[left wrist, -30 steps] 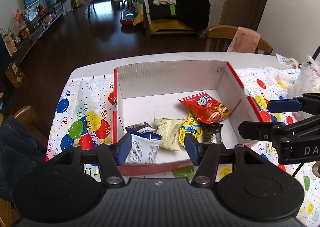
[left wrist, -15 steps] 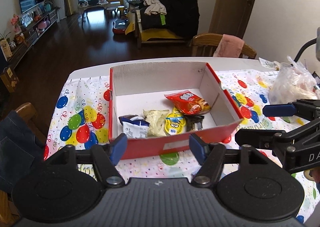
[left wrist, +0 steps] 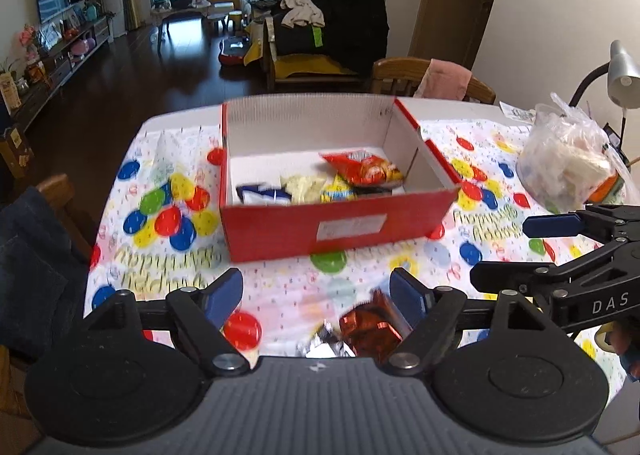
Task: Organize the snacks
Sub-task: 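Withdraw both tools from the box back toward the snack pile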
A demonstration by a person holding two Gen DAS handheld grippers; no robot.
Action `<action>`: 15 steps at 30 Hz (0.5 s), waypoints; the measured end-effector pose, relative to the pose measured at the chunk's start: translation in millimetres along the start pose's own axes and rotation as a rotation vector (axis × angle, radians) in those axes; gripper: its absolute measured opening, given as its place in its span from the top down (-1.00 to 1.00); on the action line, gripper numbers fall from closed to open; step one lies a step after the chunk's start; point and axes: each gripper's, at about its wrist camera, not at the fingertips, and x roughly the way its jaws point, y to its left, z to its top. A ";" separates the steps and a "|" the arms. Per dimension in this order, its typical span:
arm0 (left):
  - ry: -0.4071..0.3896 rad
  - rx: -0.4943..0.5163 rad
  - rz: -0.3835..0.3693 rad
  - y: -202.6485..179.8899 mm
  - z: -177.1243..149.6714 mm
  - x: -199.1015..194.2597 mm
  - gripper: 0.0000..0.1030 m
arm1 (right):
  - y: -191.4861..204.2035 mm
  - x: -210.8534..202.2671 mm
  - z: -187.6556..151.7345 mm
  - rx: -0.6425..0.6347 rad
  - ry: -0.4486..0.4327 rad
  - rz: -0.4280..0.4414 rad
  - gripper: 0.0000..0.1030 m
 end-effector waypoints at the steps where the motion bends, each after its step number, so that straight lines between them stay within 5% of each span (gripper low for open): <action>1: 0.005 -0.006 -0.001 0.8 -4.7 -1.0 -0.56 | 2.1 -0.8 -5.0 -0.007 0.004 0.001 -1.00; 15: 0.145 -0.070 -0.005 10.0 -78.8 8.2 -0.56 | 33.7 9.1 -84.5 -0.076 0.143 0.061 -0.99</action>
